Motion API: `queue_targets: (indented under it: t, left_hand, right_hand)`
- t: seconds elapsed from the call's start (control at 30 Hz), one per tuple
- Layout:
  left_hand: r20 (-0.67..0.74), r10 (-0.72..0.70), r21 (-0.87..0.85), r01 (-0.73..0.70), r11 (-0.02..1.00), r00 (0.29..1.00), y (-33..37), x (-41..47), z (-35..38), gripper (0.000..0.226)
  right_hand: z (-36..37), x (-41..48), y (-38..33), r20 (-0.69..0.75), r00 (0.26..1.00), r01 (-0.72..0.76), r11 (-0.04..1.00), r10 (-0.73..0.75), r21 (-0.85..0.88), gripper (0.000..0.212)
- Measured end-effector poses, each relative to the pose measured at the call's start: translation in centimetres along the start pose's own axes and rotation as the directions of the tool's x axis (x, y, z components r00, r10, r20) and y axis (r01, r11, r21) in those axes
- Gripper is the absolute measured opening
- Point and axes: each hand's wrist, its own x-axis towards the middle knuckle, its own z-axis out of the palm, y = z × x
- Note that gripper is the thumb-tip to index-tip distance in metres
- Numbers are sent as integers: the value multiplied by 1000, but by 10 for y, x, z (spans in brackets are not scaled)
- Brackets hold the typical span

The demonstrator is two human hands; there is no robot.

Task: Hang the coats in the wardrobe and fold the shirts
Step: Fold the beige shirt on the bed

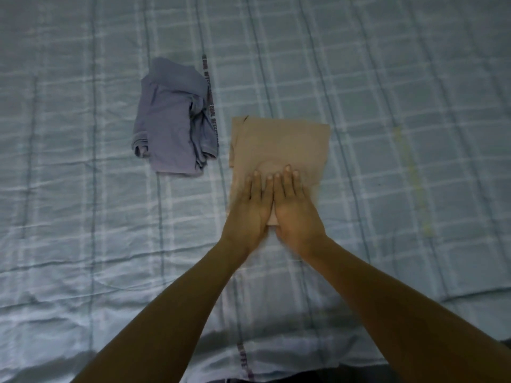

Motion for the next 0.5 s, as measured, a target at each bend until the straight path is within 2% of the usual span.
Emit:
queue_targets:
  t: [0.1, 0.2, 0.43, 0.5]
  left_hand:
    - [-90, 0, -52, -5, 999, 996, 4, -2, -17, 75]
    - [-136, -24, -29, 20, 999, 990, 6, -3, -50, 72]
    - [-300, -20, 72, 43, 996, 954, -13, -20, -181, 74]
    - [-340, -21, 137, 72, 988, 940, -22, -32, -228, 78]
  right_hand:
    - [-7, -3, 1, -66, 997, 34, 999, -34, -1, 76]
    - [-31, -7, -6, -137, 990, 38, 999, -41, -23, 77]
    - [-143, -7, -69, -286, 947, 129, 989, -143, -67, 75]
    - [-188, -15, -97, -353, 914, 174, 980, -198, -100, 73]
